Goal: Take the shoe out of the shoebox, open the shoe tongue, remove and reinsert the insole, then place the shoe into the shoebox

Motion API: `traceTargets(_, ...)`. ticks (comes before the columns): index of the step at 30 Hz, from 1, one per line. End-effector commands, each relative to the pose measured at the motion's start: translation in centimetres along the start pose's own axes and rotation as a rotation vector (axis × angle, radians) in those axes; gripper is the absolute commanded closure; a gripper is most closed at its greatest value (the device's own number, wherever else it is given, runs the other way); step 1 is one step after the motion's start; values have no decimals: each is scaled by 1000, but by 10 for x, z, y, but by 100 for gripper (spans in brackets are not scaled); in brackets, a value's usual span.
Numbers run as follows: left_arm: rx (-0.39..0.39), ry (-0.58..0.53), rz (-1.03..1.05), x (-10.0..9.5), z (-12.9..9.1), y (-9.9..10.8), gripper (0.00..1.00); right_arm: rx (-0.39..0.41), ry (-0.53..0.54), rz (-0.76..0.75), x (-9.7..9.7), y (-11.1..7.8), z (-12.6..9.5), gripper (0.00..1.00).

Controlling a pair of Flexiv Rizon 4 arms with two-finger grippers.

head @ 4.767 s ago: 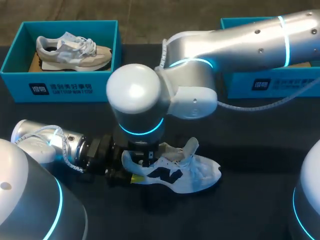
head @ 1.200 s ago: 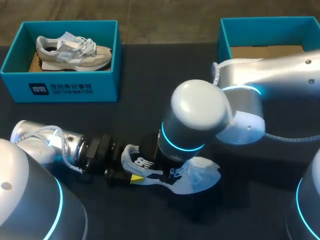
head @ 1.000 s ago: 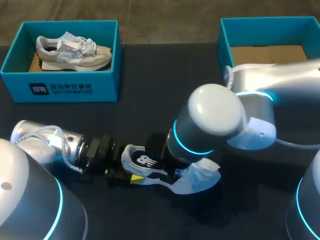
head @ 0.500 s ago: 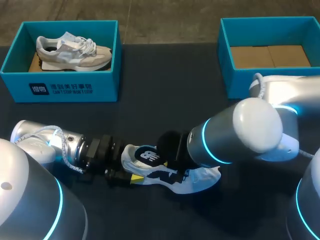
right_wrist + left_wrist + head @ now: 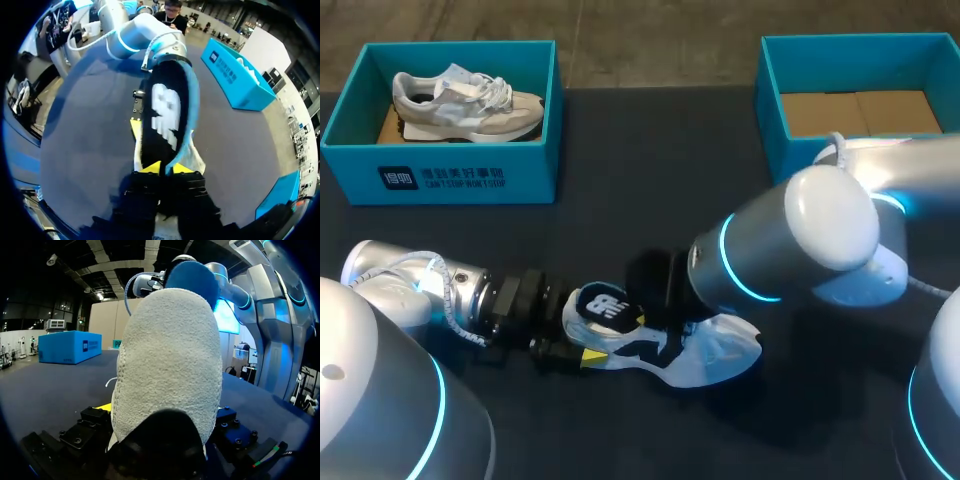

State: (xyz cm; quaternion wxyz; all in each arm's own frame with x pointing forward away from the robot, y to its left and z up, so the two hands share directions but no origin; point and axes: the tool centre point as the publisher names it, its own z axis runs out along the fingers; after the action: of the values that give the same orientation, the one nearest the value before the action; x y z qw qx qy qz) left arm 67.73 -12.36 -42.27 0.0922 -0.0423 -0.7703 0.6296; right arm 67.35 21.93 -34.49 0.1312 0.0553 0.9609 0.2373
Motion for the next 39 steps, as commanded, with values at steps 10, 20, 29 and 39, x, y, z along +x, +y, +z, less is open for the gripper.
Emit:
traceTargets(10, -2, -2, -1, -2, 1, 3, 100, 21, 3, 6, 5, -1, -14, 65)
traceTargets(20, -2, -2, -1, -2, 1, 3, 100, 34, -4, -7, -1, 7, -36, 60)
traceTargets(29, -2, -2, -1, -2, 1, 3, 100, 16, 67, -39, -16, 18, -37, 61)
traceTargets(39, -2, -2, -1, -2, 1, 3, 100, 21, 222, -72, -25, 32, -26, 55)
